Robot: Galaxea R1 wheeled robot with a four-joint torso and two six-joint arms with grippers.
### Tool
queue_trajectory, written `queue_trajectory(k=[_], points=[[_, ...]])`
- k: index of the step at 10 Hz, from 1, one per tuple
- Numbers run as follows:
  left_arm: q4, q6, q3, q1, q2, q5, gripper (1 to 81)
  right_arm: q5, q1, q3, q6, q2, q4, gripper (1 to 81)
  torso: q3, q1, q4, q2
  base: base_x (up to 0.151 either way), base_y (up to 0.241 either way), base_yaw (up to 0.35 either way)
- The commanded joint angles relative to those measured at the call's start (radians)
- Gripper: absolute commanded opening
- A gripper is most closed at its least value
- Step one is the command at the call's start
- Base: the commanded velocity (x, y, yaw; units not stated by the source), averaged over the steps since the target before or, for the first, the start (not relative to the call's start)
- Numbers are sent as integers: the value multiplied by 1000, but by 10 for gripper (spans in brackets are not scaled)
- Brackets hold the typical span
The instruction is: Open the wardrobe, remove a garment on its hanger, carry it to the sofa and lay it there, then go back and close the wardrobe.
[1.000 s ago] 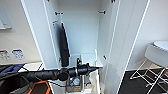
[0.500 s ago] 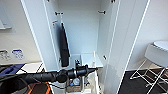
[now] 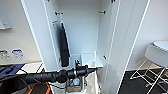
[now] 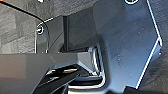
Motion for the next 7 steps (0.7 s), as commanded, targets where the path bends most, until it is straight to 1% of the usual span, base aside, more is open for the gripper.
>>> queue_trajectory(k=[1, 7], points=[[31, 4, 35, -156, -3, -48, 10, -49, 28, 5, -4, 5, -9, 811, 0, 0, 0, 0, 0, 0, 0], [31, 4, 30, -147, -3, -50, 10, -49, 28, 5, -5, 5, -9, 811, 0, 0, 0, 0, 0, 0, 0]])
